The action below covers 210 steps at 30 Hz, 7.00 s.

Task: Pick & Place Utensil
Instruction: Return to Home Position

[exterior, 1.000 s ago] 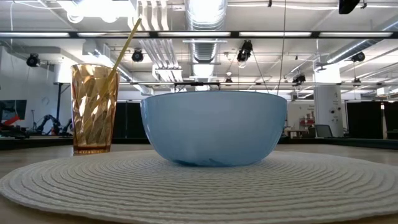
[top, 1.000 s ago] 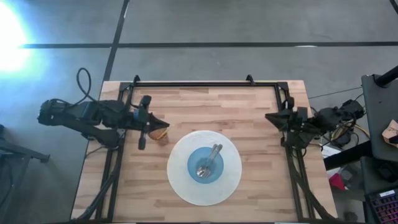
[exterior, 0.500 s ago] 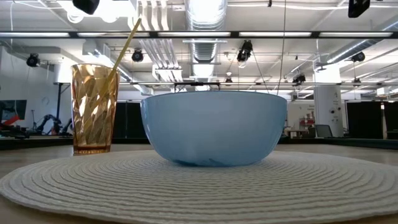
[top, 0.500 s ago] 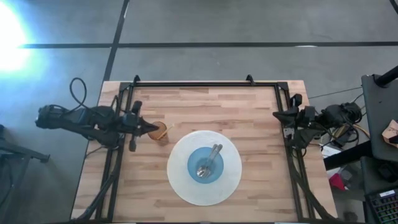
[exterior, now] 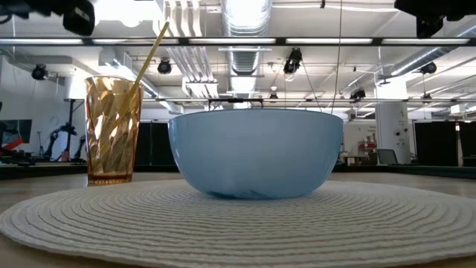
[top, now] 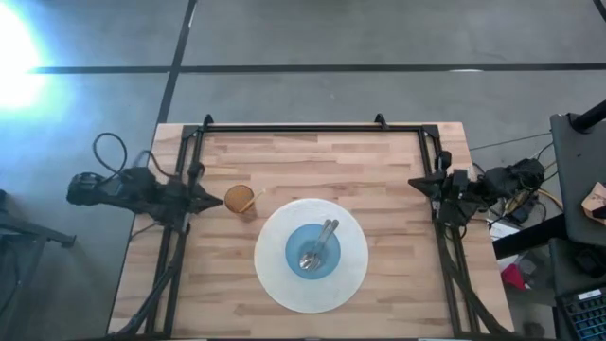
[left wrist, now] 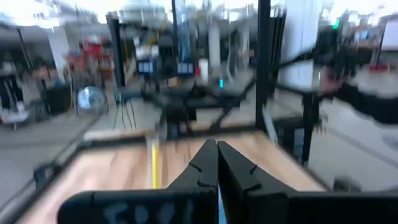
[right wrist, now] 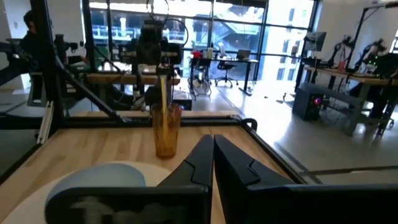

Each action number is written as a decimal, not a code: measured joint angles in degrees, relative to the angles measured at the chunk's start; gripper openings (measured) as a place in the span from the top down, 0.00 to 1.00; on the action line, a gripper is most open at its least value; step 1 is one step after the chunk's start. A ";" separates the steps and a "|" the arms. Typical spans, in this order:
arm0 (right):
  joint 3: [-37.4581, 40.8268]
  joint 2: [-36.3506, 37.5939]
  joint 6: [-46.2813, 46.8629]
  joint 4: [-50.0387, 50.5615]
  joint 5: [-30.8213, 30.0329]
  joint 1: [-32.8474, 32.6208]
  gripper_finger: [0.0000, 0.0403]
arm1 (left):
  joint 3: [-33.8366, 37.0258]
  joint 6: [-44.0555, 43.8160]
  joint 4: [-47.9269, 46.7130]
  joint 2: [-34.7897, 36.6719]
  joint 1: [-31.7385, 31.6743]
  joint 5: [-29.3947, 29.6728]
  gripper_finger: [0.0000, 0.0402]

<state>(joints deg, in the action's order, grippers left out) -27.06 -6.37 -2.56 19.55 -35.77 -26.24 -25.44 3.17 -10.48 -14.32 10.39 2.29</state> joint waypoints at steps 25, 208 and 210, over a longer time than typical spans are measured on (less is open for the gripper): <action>13.90 0.00 2.89 -12.96 1.98 0.00 0.98 | 16.15 -2.13 3.67 14.11 0.04 -4.79 1.00; 26.50 0.02 -0.01 -25.35 28.29 19.30 0.98 | 23.01 -10.07 8.28 14.33 0.14 0.13 1.00; 26.50 0.02 -0.01 -25.35 28.28 19.31 0.98 | 23.01 -10.06 8.28 14.33 0.13 0.13 1.00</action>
<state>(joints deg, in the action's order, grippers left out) -0.56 -6.35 -2.57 -5.80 -7.49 -6.93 -2.44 -6.90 -2.20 0.01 10.53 2.42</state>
